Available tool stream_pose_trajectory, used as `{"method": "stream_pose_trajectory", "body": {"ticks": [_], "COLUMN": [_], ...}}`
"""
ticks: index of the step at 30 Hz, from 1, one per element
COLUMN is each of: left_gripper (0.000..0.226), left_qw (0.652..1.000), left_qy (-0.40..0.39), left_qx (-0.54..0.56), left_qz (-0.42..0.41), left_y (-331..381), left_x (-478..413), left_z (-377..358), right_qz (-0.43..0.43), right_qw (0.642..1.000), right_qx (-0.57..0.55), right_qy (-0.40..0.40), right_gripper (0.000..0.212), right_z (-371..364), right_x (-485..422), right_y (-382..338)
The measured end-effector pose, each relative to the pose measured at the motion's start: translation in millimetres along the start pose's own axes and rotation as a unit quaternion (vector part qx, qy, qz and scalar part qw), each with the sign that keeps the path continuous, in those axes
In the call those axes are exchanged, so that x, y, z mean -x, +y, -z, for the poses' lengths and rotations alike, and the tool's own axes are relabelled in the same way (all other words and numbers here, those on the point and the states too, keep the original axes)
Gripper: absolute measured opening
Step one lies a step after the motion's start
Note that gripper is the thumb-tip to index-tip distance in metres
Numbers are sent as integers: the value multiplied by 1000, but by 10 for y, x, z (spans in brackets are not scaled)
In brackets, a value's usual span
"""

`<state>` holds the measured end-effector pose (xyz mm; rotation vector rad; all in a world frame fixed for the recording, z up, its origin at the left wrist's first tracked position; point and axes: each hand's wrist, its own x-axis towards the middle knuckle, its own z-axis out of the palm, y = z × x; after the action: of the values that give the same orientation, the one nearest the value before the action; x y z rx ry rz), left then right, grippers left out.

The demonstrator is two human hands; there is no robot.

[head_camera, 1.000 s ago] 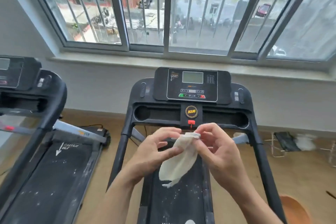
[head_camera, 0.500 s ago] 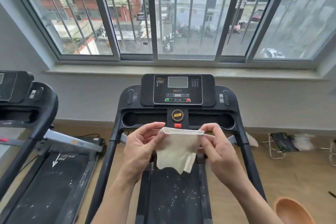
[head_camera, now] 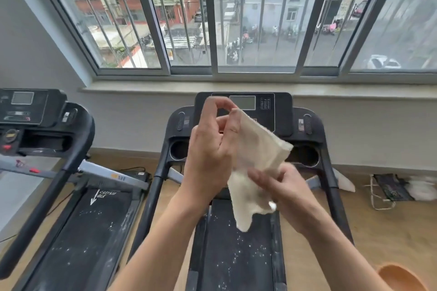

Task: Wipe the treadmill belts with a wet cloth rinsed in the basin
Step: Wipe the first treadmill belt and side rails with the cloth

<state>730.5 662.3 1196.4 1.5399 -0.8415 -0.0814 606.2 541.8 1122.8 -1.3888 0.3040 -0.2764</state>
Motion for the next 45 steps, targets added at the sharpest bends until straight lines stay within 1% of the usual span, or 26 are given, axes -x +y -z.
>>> {"method": "stream_pose_trajectory", "body": {"ticks": [2, 5, 6, 7, 9, 10, 11, 12, 13, 14, 15, 16, 18, 20, 22, 23, 25, 26, 28, 30, 32, 34, 36, 38, 40, 45], "left_gripper": [4, 4, 6, 12, 32, 43, 51, 56, 58, 59, 58, 57, 53, 44, 29, 25, 25, 26, 29, 32, 37, 32, 20, 22, 22, 17], "left_qw": [998, 974, 960, 940, 884, 858, 840, 829, 824, 822, 824, 828, 847, 890, 934, 948, 961, 963, 963, 959, 963, 972, 973, 970, 967, 965], "left_qy": [28, 75, 73, 61, 25, 1, -31, -68, -100, -110, -91, -50, 30, 52, 25, 6, -32, -45, -51, -54, -68, -48, -29, -59, -81, -37], "left_qx": [-37, -84, -65, -15, 120, 159, 180, 202, 235, 273, 306, 325, 319, 257, 166, 117, 30, 3, -4, 16, -9, -102, -196, -220, -224, -217], "left_qz": [52, 197, 264, 334, 450, 488, 511, 516, 505, 487, 468, 455, 425, 373, 315, 295, 273, 265, 264, 276, 261, 207, 120, 80, 87, 139], "left_y": [-173, -631, -800, -947, -1132, -1183, -1205, -1197, -1186, -1155, -1138, -1139, -1164, -1195, -1207, -1208, -1222, -1218, -1191, -1166, -1140, -1120, -1075, -1009, -997, -1017], "left_x": [-20, 36, 79, 136, 316, 440, 584, 737, 872, 988, 1071, 1118, 1139, 1127, 1114, 1106, 1101, 1100, 1094, 1075, 1073, 1086, 1142, 1222, 1299, 1397], "left_z": [-10, 62, 104, 136, 169, 167, 155, 137, 116, 93, 74, 61, 55, 92, 140, 154, 158, 153, 156, 171, 166, 117, 36, -61, -138, -181], "right_qz": [-46, -79, -88, -93, -101, -107, -113, -125, -140, -155, -167, -175, -188, -195, -191, -183, -168, -165, -170, -181, -184, -174, -162, -155, -148, -135], "right_qw": [998, 994, 993, 992, 990, 989, 987, 983, 979, 974, 971, 969, 967, 970, 977, 980, 984, 984, 982, 976, 968, 964, 959, 950, 947, 946], "right_qx": [-43, -72, -79, -87, -94, -101, -114, -131, -150, -166, -173, -173, -168, -145, -95, -66, -17, -6, -24, -90, -155, -191, -227, -266, -280, -291], "right_qy": [-9, -17, -20, -24, -28, -27, -24, -19, -11, -3, 4, 9, 15, 20, 32, 39, 53, 62, 82, 83, 67, 56, 55, 55, 50, 47], "right_gripper": [31, 23, 20, 21, 32, 37, 37, 34, 32, 33, 34, 34, 33, 33, 31, 30, 29, 29, 28, 29, 29, 29, 31, 34, 36, 42], "right_z": [-34, -15, -14, -12, -4, 3, 5, 4, -7, -13, -16, -19, -26, -15, 21, 43, 66, 71, 94, 125, 124, 83, 31, -6, -27, -34], "right_x": [59, 157, 173, 184, 190, 187, 179, 171, 165, 159, 154, 155, 167, 188, 194, 188, 174, 170, 167, 176, 196, 210, 213, 219, 227, 237], "right_y": [261, 430, 445, 463, 508, 520, 531, 550, 567, 594, 632, 666, 721, 763, 808, 831, 854, 854, 852, 845, 818, 794, 782, 772, 762, 733]}}
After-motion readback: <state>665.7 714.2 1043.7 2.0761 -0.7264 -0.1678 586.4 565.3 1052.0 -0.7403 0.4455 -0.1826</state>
